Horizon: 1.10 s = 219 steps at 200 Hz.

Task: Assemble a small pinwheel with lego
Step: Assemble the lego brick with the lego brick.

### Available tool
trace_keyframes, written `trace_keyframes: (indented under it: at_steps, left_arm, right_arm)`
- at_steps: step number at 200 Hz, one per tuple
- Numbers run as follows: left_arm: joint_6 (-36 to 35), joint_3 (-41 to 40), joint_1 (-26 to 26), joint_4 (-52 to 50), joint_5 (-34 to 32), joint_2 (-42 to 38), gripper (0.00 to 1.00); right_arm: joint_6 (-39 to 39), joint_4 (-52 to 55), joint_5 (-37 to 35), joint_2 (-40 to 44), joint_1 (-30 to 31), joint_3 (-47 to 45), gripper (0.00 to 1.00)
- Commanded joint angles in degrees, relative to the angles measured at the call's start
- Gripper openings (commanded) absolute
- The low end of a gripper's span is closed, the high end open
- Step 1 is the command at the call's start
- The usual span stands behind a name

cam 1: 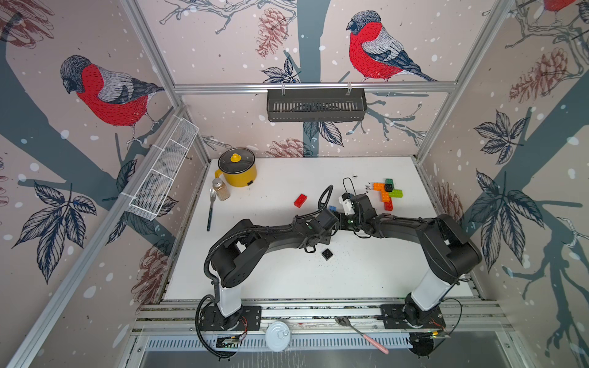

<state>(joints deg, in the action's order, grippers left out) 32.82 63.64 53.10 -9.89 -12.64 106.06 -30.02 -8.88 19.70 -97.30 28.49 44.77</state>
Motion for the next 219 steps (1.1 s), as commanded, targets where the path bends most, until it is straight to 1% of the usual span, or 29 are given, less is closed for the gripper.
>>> trace_keyframes:
  at_steps: [1,55,83,112,144,163,219]
  left_arm:
    - [-0.3,0.6,0.0,-0.9,-0.4,0.2,0.15]
    - [-0.6,1.0,0.0,-1.2,-0.4,0.4,0.15]
    - [-0.9,1.4,0.0,-1.5,-0.7,0.6,0.15]
    - [-1.2,2.0,0.1,-2.1,-1.5,1.2,0.15]
    - [-1.7,2.6,0.2,-3.2,-2.7,1.7,0.15]
    - [-2.0,2.6,0.3,-3.7,-3.8,1.7,0.15]
    - [-3.6,3.0,0.5,-4.4,-6.0,2.1,0.15]
  right_arm:
    - [-0.1,7.9,-3.8,0.7,0.2,-1.3,0.94]
    - [0.6,9.6,-8.4,-1.6,0.4,0.0,0.93]
    - [0.8,11.0,-12.4,-1.3,0.8,-0.1,0.93]
    - [0.9,11.9,-14.7,-1.1,0.7,-0.8,0.93]
    - [0.3,12.1,-15.6,-1.1,0.9,-1.6,0.93]
    - [0.1,11.5,-14.5,-1.4,0.8,-2.4,0.92]
    - [-1.7,8.9,-14.7,-0.5,0.2,-7.1,0.92]
